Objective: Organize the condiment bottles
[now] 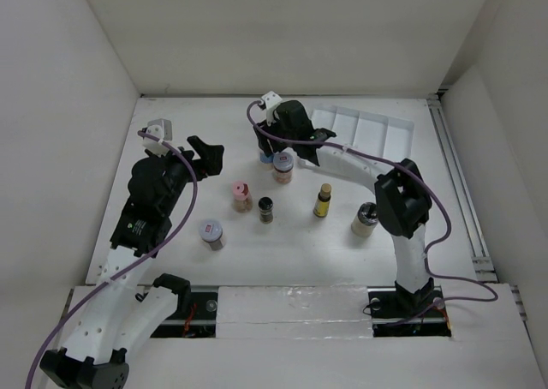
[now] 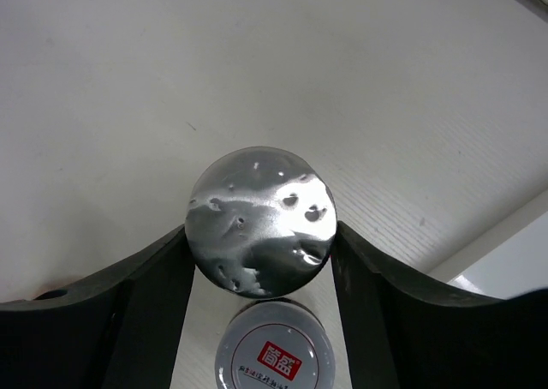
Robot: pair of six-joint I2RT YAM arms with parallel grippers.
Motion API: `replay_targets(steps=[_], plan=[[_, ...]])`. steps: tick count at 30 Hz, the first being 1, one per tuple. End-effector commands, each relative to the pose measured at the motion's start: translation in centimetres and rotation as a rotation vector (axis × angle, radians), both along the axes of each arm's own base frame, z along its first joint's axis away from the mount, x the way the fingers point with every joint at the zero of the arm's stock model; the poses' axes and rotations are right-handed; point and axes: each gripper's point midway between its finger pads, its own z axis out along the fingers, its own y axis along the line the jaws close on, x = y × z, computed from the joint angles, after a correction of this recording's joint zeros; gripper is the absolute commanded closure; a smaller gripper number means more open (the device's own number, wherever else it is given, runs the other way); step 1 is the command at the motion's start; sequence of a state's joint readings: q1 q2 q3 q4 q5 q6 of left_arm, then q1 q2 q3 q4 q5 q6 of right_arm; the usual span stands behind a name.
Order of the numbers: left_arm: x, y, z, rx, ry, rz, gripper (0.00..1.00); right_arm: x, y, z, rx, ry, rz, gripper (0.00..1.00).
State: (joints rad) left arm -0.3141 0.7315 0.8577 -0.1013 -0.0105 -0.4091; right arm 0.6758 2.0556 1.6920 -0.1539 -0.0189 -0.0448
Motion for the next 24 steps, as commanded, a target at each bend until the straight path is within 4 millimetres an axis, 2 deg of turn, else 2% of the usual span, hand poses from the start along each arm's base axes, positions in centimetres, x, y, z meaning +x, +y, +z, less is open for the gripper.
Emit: replay_targets(steps=[1, 3, 5, 6, 8, 10, 13, 14, 15, 16, 17, 18, 20, 21, 24], plan=[[0.1, -0.4, 1.1, -0.016, -0.043, -0.021, 0.13, 2.2, 0.9, 4.2, 0.085, -0.121, -0.048, 0.34], [0.1, -0.4, 1.1, -0.016, -0.043, -0.021, 0.13, 2.4, 1.1, 7.4, 0.141, -0.188, -0.048, 0.38], [0.1, -0.4, 1.1, -0.016, -0.043, -0.021, 0.13, 2.5, 0.9, 9.6, 0.179, -0.238, -0.057, 0.39], [0.1, -0.4, 1.1, -0.016, -0.043, -0.021, 0.13, 2.4, 0.8, 11.8, 0.215, -0.28, -0.058, 0.39], [0.1, -0.4, 1.1, -0.016, -0.043, -0.021, 0.13, 3.0, -0.5, 14.1, 0.252, -0.317, -0.085, 0.39], [0.1, -0.4, 1.1, -0.016, -0.043, -0.021, 0.13, 3.3, -1.8, 17.6, 0.322, -0.368, -0.113, 0.39], [0.1, -0.4, 1.1, -0.016, -0.043, -0.021, 0.13, 4.7, -4.6, 19.5, 0.352, -0.397, -0.136, 0.39], [0.1, -0.4, 1.1, -0.016, -0.043, -0.021, 0.13, 5.8, -6.4, 19.5, 0.356, -0.396, -0.175, 0.39], [0.1, -0.4, 1.1, -0.016, -0.043, -0.021, 0.13, 6.3, -7.4, 19.0, 0.346, -0.39, -0.194, 0.39], [0.1, -0.3, 1.1, -0.015, -0.043, -0.012, 0.13, 6.7, -8.5, 19.6, 0.358, -0.396, -0.216, 0.39], [0.1, -0.3, 1.1, -0.015, -0.043, -0.012, 0.13, 7.2, -9.6, 19.1, 0.349, -0.392, -0.236, 0.39], [0.1, -0.4, 1.1, -0.016, -0.043, -0.021, 0.13, 8.1, -11.3, 19.1, 0.352, -0.392, -0.272, 0.39], [0.1, -0.5, 1.3, -0.019, -0.051, -0.021, 0.13, 9.2, -13.0, 18.4, 0.338, -0.387, -0.304, 0.39], [0.1, -0.5, 1.3, -0.019, -0.051, -0.021, 0.13, 9.9, -14.5, 19.0, 0.34, -0.402, -0.33, 0.39], [0.1, -0.5, 1.3, -0.019, -0.051, -0.021, 0.13, 11.4, -15.9, 17.6, 0.317, -0.38, -0.363, 0.39]])
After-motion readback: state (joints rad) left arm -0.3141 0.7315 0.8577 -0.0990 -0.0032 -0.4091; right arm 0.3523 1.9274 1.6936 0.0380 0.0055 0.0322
